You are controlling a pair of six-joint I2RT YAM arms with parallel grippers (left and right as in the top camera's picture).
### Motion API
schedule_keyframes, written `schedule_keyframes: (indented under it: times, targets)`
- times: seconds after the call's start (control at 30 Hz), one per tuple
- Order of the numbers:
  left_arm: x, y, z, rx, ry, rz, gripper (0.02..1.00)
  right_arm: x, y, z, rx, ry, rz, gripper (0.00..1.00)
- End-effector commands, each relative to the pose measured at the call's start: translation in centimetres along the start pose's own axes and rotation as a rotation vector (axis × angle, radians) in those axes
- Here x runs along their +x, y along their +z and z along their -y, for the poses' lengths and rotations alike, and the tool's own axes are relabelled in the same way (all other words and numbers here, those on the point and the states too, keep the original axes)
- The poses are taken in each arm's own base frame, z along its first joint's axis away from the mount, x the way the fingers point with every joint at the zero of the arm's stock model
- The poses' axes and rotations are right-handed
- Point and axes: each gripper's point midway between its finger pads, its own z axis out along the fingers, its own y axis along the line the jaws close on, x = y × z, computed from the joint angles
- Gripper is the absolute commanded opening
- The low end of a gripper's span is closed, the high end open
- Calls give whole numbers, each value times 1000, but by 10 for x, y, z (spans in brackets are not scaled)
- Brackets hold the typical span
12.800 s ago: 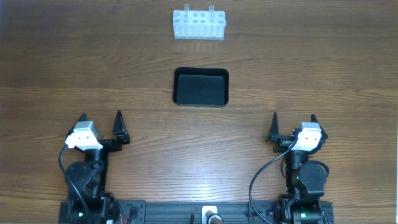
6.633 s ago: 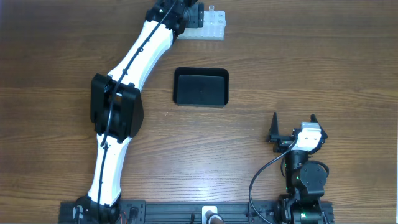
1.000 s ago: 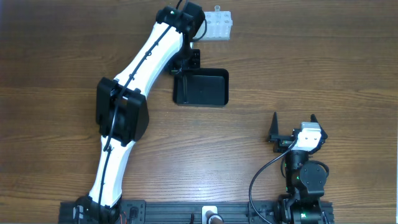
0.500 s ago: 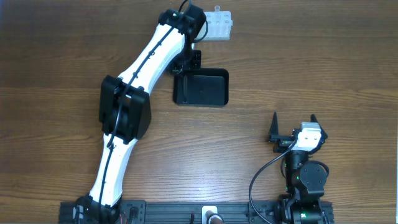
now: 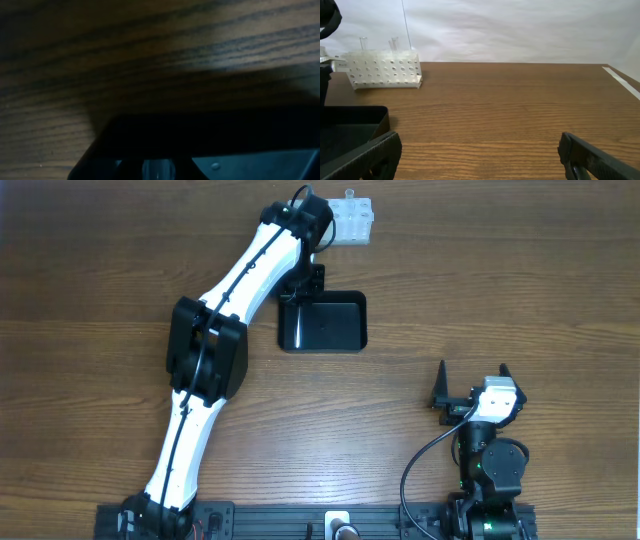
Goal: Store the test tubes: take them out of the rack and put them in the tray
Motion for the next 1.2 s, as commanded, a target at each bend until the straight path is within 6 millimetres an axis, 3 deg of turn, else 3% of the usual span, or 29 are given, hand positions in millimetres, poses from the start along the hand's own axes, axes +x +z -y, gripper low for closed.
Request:
schedule_keyframes:
  times: [0.03,0.13,0.27,0.33,0.43,0.47,0.6,0.77,1.07,1.2]
  targets:
    - [-8,-1,-4,-13,6,23,242,1,0,0,-2,3,0,991]
    - [-8,-1,-4,-13,6,23,343,1,0,0,-2,3,0,991]
    - [-8,-12,-2,-10,9,29,343,1,0,0,-2,3,1,991]
    - [-9,-26,0,-4,10,44,338,1,0,0,-2,3,0,993]
    - [-12,-60,2,17,11,93,349,1,0,0,-2,3,1,993]
    - [-15,-80,4,33,12,131,378,1,0,0,-2,3,0,993]
    - [-24,-119,7,73,10,227,391,1,0,0,-2,3,0,991]
    - [-47,-157,7,107,-1,384,465,1,0,0,-2,2,0,991]
    - [-106,-191,13,97,54,670,557,1,0,0,-2,3,1,993]
    - [-128,-193,7,52,52,755,680,1,0,0,-2,3,1,991]
